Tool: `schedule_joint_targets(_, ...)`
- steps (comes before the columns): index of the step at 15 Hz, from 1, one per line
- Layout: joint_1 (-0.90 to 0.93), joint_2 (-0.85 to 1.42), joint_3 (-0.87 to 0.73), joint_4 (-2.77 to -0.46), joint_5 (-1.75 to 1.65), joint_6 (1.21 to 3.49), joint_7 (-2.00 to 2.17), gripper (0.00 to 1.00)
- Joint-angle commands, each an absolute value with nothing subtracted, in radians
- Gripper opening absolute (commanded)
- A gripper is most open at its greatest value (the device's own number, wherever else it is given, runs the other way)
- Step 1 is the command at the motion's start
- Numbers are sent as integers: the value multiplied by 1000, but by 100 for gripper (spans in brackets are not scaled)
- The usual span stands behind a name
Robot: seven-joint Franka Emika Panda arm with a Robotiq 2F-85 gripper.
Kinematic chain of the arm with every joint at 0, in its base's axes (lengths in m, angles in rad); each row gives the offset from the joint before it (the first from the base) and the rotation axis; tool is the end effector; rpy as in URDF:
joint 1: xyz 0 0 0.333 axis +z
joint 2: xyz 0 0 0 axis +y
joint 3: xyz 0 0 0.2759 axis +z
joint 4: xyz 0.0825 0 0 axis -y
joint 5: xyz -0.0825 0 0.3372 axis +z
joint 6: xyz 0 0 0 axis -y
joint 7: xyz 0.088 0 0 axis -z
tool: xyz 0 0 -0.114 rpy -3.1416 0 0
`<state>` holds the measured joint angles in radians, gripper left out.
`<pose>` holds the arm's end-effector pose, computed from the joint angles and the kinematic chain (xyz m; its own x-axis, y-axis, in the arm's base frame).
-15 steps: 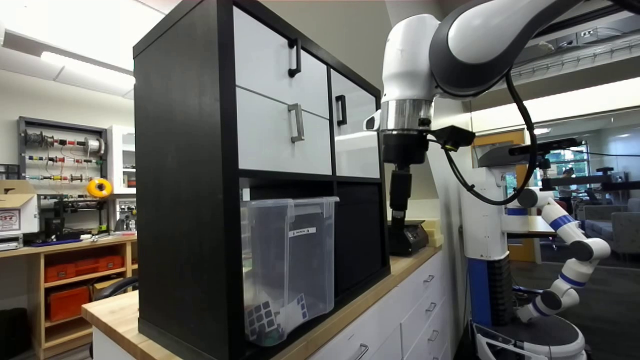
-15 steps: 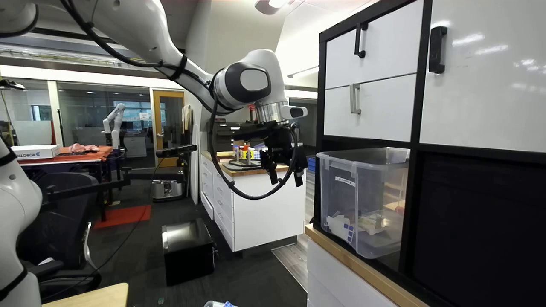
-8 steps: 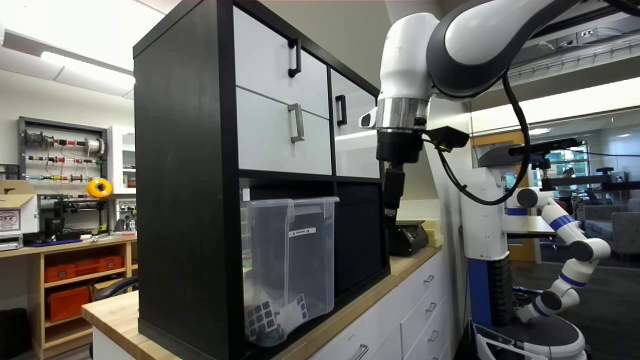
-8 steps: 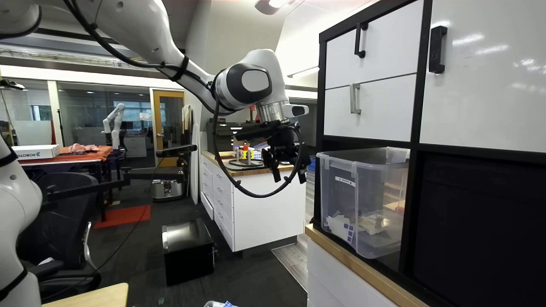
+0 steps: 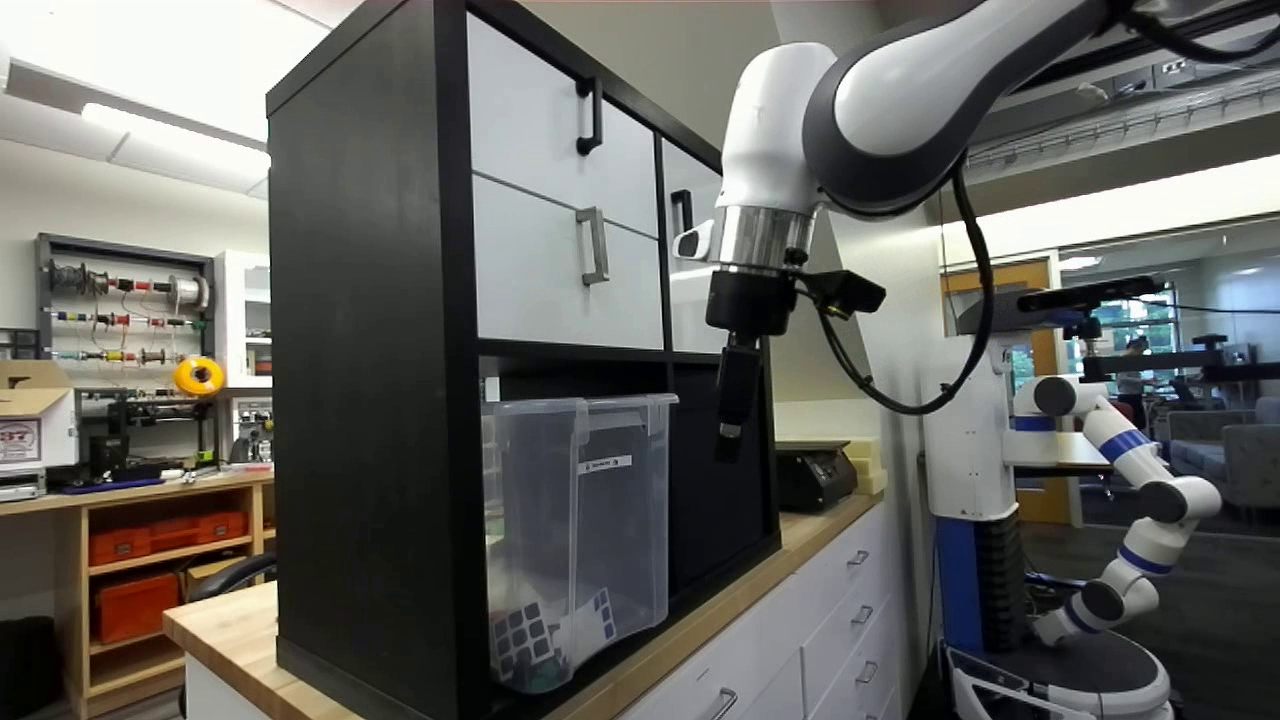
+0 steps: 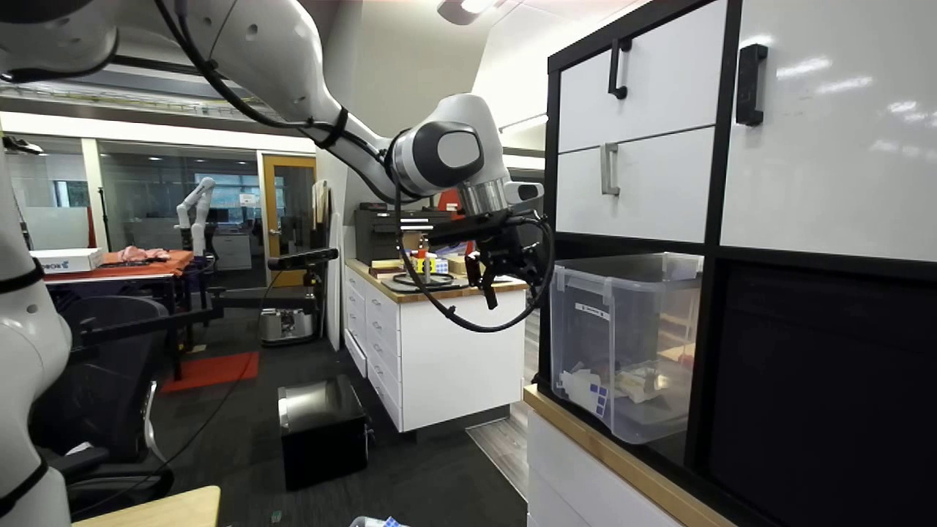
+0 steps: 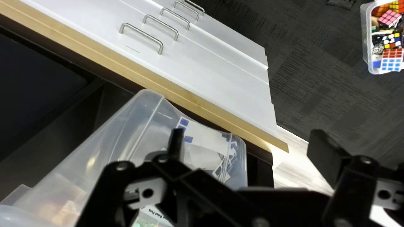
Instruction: Pull the colourless bucket forward
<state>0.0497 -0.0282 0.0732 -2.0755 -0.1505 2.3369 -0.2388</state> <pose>0.5255 0.0619 0.4458 0.8634 0.4445 0.2384 0.4051 -0.8927 0.1973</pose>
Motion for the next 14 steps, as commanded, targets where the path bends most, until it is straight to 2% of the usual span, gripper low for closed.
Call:
schedule_joint_targets(1, 56, 21, 68, -2009, -152, 2371, -355, 100)
schedule_joint_targets(14, 51, 44, 80, -1996, -122, 2649, -659, 100)
